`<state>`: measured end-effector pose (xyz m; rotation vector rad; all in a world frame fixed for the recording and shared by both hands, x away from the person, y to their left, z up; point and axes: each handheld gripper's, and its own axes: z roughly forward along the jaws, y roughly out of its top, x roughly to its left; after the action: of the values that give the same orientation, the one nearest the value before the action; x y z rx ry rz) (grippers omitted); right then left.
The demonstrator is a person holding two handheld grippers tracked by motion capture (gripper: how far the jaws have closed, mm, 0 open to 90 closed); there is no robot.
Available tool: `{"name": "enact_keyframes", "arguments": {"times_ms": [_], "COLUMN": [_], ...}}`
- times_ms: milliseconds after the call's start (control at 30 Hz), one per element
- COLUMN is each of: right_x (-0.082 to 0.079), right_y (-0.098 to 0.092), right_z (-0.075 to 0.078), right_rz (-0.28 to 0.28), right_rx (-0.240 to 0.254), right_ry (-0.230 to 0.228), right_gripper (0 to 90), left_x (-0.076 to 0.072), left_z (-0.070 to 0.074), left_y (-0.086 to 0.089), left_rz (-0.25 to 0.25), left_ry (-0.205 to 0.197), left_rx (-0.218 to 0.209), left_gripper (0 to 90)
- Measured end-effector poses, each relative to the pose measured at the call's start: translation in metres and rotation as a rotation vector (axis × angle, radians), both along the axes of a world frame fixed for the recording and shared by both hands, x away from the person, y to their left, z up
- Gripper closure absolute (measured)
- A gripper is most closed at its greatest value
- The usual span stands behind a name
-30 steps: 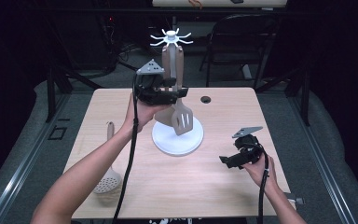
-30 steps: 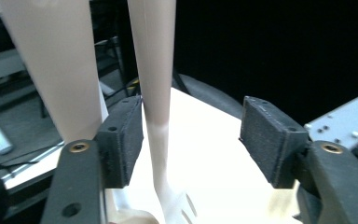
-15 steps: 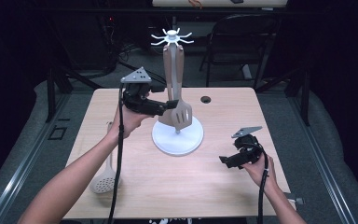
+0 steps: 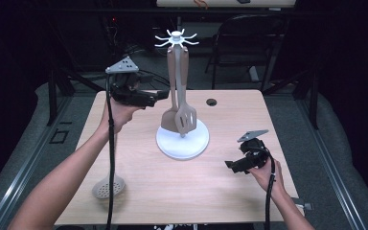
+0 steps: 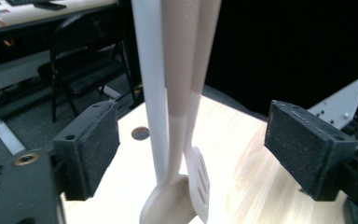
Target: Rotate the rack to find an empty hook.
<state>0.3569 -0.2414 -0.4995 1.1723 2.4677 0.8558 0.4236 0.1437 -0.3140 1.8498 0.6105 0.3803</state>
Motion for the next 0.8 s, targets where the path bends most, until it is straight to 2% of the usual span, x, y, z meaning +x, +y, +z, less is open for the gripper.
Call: {"name": "enact_keyframes", "arguments": {"times_ms": [133, 200, 433, 500, 567, 800], "right_x": [0.000, 0.001, 0.002, 0.002, 0.002, 0.002], "right_y": [-0.003, -0.003, 0.000, 0.000, 0.000, 0.000], "right_z": [0.000, -0.001, -0.001, 0.000, 0.000, -0.001], "right_rz": [-0.012, -0.008, 0.004, 0.006, 0.004, 0.007], "right_rx": [0.011, 0.013, 0.004, -0.001, -0.002, -0.001], "right_ry": [-0.005, -0.002, 0.001, -0.001, -0.001, 0.004], "right_gripper": [2.3, 2.3, 2.6, 2.7, 2.7, 2.8], "left_x": [0.004, 0.005, 0.005, 0.004, 0.005, 0.009], "left_z": [0.009, 0.014, 0.031, 0.036, 0.040, 0.052], "left_y": [0.006, 0.009, 0.015, 0.014, 0.013, 0.006], "left_rz": [0.021, 0.026, 0.072, 0.074, 0.071, 0.074], "left_ry": [-0.026, -0.042, -0.116, -0.138, -0.155, -0.178], "left_rx": [-0.006, -0.023, -0.045, -0.046, -0.062, -0.067], "left_gripper": [36.7, 45.9, 80.1, 86.9, 89.9, 89.9]}}
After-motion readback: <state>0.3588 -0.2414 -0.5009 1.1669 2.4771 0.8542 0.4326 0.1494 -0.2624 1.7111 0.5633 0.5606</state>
